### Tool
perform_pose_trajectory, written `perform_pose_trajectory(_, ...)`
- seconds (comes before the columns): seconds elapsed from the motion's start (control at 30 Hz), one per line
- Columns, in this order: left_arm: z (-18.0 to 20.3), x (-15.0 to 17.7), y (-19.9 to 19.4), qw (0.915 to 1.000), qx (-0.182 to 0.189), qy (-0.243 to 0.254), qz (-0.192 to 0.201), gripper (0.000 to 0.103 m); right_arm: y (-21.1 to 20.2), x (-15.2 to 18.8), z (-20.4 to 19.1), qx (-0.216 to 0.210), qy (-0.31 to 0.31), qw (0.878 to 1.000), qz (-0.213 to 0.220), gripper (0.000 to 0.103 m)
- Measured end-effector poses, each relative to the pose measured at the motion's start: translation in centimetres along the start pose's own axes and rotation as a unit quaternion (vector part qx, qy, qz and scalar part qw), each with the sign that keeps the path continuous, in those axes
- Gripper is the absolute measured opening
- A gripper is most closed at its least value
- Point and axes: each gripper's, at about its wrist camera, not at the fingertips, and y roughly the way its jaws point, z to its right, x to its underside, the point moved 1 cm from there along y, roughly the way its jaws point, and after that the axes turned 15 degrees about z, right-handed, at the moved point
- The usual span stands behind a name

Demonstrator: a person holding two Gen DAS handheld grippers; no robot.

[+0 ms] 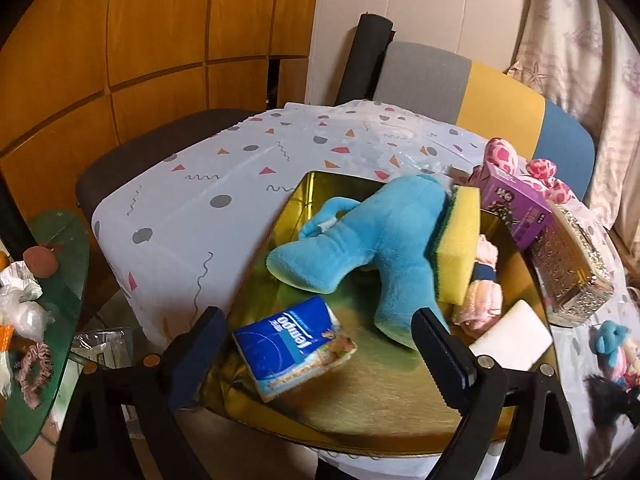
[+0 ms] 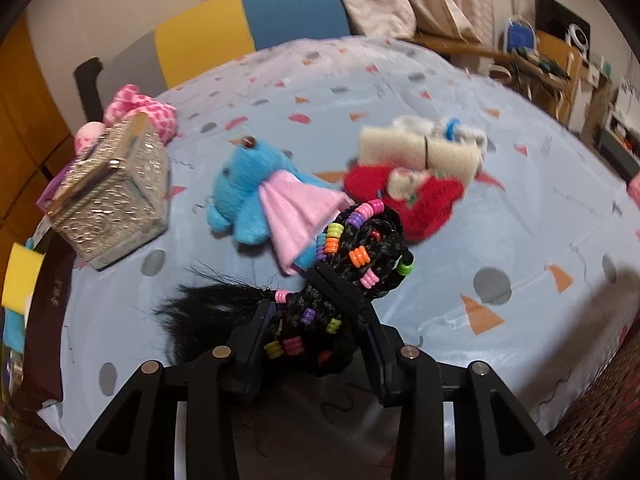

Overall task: Organize soft objects
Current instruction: 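Lower the tissue pack into the gold tray and open the left tool, then carry the black beaded hair toy into the tray and release with right tool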

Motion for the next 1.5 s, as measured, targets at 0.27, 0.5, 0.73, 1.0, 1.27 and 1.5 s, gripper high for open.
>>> perform_pose_trajectory(0.27, 1.4, 0.1, -1.1, 0.9997, 0.019, -0.009, -0.008, 0.096, -2.4, -1.8, -2.9, -0.047, -0.032, 0.998, 0.037, 0.041)
perform_pose_trajectory(0.5, 2.6, 0.3, -1.7, 0.9994, 0.032, 0.005, -0.008, 0.096, -4.7, -3.9, -7.0, -0.125, -0.068, 0.988, 0.068, 0.040)
perform_pose_trajectory(0.73, 2.9, 0.7, -1.8, 0.9992, 0.037, 0.002, -0.017, 0.096, -7.5, -5.4, -14.0, -0.239, -0.130, 0.957, 0.098, 0.040)
perform_pose_trajectory(1.0, 2.2, 0.4, -2.1, 0.9996, 0.027, 0.000, -0.011, 0.099, -8.8, -3.6, -22.4, -0.348, -0.223, 0.907, 0.075, 0.040)
perform_pose_trajectory(1.27, 0.2, -0.6, -2.8, 1.0000, 0.003, -0.006, 0.005, 0.103, -7.3, -0.3, -32.1, -0.415, -0.318, 0.852, 0.024, 0.041)
perform_pose_trajectory(1.5, -1.5, -1.0, -3.2, 0.9995, -0.020, -0.021, 0.010, 0.103, -4.8, 4.4, -39.9, -0.422, -0.375, 0.825, -0.025, 0.048)
